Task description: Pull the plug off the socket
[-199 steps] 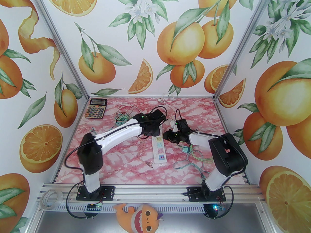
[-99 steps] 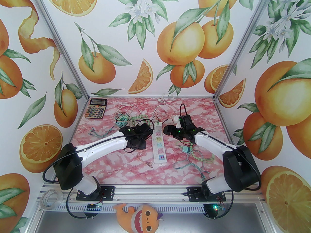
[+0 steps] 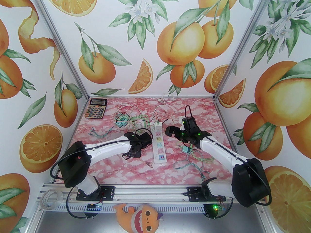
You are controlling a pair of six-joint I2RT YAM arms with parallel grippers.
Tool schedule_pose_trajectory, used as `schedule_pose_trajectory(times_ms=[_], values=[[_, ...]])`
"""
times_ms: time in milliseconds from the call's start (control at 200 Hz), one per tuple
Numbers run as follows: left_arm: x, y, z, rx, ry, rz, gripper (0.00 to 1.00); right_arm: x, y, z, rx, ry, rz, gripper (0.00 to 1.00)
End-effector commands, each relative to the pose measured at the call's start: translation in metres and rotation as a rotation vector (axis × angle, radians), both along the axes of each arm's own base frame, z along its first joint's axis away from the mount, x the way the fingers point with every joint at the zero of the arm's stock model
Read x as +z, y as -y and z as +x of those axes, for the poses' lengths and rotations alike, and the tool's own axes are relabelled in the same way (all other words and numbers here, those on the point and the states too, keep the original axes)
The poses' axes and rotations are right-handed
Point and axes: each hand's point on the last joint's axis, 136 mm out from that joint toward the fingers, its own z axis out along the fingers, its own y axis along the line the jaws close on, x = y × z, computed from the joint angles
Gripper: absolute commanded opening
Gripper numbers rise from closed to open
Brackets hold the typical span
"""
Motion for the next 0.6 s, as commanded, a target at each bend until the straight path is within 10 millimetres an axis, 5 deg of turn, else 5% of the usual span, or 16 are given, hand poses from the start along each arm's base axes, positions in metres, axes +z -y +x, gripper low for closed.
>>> schedule_pose_trajectory(times_ms=[0,310,596], values=[[-0.007,-0.005,-0.004,0.002,-0.007,0.030,0.32,-0.001,0.009,-0.007,-0.018,0.001,-0.041,1.00],[-0.007,0.024,-0.008,-0.016,-0.022,-0.082,0.66,0.002,0.009,-0.010,-0.015,0.004,-0.038,1.00],[0.044,0.055,0.004,-0.016,0.062,-0.247,0.94,0.003,0.007,-0.010,-0.010,0.005,-0.031,1.00]])
